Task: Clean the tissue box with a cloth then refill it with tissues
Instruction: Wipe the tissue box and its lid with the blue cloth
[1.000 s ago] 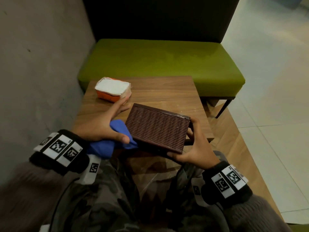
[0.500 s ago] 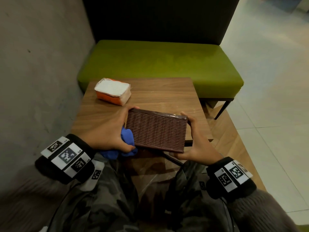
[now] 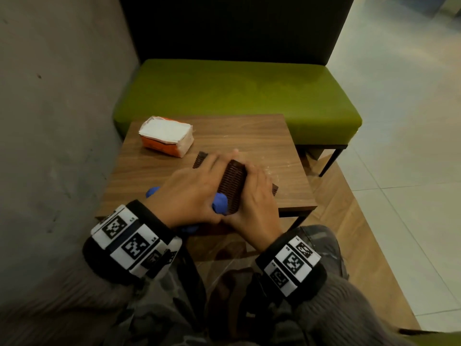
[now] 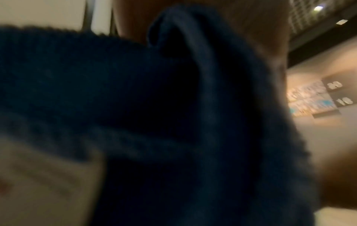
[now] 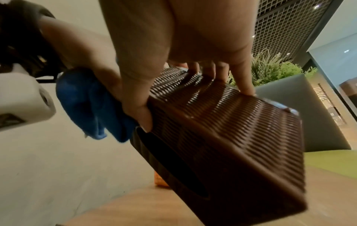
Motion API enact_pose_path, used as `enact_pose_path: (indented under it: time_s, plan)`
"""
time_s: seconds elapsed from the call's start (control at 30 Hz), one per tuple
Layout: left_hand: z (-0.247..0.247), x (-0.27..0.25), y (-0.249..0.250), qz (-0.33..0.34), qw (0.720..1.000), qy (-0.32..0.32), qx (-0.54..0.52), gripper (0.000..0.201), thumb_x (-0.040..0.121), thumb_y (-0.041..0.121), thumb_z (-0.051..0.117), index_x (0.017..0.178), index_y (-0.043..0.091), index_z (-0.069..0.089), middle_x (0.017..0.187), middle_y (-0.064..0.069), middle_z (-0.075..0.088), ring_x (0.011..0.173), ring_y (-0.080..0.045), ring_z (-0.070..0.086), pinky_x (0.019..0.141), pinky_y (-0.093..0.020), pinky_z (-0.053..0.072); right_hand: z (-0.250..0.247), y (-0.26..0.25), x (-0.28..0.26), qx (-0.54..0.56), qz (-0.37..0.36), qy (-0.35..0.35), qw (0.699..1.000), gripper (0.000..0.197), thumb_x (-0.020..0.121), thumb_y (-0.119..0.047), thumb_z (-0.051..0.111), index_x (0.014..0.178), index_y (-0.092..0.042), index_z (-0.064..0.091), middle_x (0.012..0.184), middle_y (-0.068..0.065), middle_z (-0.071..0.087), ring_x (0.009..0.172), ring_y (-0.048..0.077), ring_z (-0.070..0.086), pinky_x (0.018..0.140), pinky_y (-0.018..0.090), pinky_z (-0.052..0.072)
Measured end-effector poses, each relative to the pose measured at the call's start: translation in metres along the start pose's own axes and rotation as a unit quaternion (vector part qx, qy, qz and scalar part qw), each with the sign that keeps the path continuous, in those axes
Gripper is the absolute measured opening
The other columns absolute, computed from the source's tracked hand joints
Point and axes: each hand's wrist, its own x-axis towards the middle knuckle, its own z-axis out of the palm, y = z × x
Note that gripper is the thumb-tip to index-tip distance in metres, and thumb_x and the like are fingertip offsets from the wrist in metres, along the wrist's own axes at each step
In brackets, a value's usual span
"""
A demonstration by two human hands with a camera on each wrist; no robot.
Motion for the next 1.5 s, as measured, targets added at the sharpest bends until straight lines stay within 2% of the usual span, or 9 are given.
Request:
enact_pose_path:
  time_s: [0.1,0.23,0.33,0.53,0.7,0.87,1.07,1.3,1.5]
  plan:
    - [0.002,-0.007,-0.014,-0.067,0.944,0.14,-0.292,0.108,0.052,0.048,0.085,0.14,0.032,0.025,0.137,-0.001,0.041,0.126,-0.01,0.042,0.104,-0.031,0.038,-0.011,0.013,-0.005,0.059,0.054,0.004,0.997,0.111,0.055,-0.038,0.089,0.141,-0.002,0.03,0.134,0.011,0.041,0.124,0.024,0.039,0.101,0.024,0.03]
    - [0.001,-0.002,0.0,-0.134,0.816,0.391,-0.403,0.029,0.079,0.026,0.071,0.1,0.011,0.058,0.092,0.009,0.061,0.089,0.004,0.059,0.081,-0.01,0.043,-0.013,0.023,-0.01,0.116,0.05,0.023,0.992,0.11,0.05,-0.026,0.093,0.139,-0.006,0.031,0.129,0.0,0.039,0.12,0.015,0.04,0.095,0.02,0.033]
    - [-0.003,0.011,0.023,-0.13,0.782,0.428,-0.435,0.013,0.086,0.021,0.065,0.09,0.01,0.059,0.086,0.008,0.063,0.082,0.001,0.06,0.076,-0.012,0.044,-0.011,0.018,-0.013,0.146,0.036,0.027,0.988,0.107,0.051,-0.028,0.091,0.137,-0.009,0.031,0.128,-0.002,0.039,0.119,0.015,0.044,0.098,0.029,0.041]
    - [0.025,0.005,0.039,-0.033,0.94,0.255,-0.223,0.036,0.084,0.05,0.058,0.113,0.03,0.061,0.119,0.008,0.054,0.109,-0.013,0.048,0.093,-0.037,0.044,-0.01,0.018,-0.014,0.153,0.023,0.044,0.987,0.099,0.058,-0.034,0.09,0.138,-0.009,0.036,0.129,-0.01,0.037,0.119,0.008,0.044,0.098,0.022,0.039]
    - [0.041,-0.017,0.024,0.089,0.975,0.154,-0.134,0.054,0.086,0.041,0.051,0.138,0.03,0.041,0.153,0.007,0.025,0.129,-0.018,0.034,0.098,-0.044,0.038,-0.005,0.029,-0.022,0.116,-0.003,0.034,0.993,0.091,0.069,-0.049,0.073,0.14,-0.004,0.037,0.134,0.001,0.042,0.12,0.013,0.045,0.099,0.019,0.038]
    - [0.043,-0.013,0.008,0.12,0.966,0.191,-0.129,0.049,0.083,0.017,0.051,0.132,0.019,0.05,0.139,-0.002,0.048,0.117,-0.021,0.048,0.095,-0.042,0.042,-0.001,0.026,-0.024,0.133,-0.024,0.044,0.99,0.092,0.063,-0.049,0.08,0.135,-0.009,0.038,0.125,-0.004,0.043,0.114,0.003,0.042,0.098,0.006,0.031]
    - [0.043,0.001,-0.022,-0.115,0.92,0.322,-0.191,0.04,0.079,0.009,0.053,0.118,0.011,0.062,0.119,-0.008,0.061,0.108,-0.026,0.053,0.098,-0.034,0.04,-0.006,0.027,-0.02,0.124,-0.038,0.045,0.991,0.098,0.056,-0.053,0.079,0.134,-0.02,0.03,0.123,-0.007,0.04,0.114,0.009,0.044,0.093,0.005,0.032]
    - [0.028,-0.01,0.03,0.066,0.947,0.252,-0.186,0.047,0.08,0.011,0.055,0.126,0.015,0.058,0.13,0.0,0.054,0.109,-0.021,0.049,0.097,-0.029,0.038,-0.008,0.022,-0.018,0.165,-0.048,0.073,0.982,0.097,0.059,-0.048,0.083,0.138,-0.02,0.033,0.13,-0.006,0.043,0.12,0.012,0.048,0.103,0.021,0.038]
    - [0.02,0.004,0.018,-0.047,0.93,0.3,-0.204,0.042,0.079,0.015,0.05,0.118,0.014,0.063,0.121,-0.002,0.061,0.106,-0.021,0.05,0.095,-0.019,0.034,-0.007,0.026,-0.017,0.137,-0.039,0.055,0.988,0.103,0.053,-0.038,0.093,0.134,-0.014,0.034,0.123,-0.003,0.044,0.112,0.012,0.048,0.094,0.004,0.032]
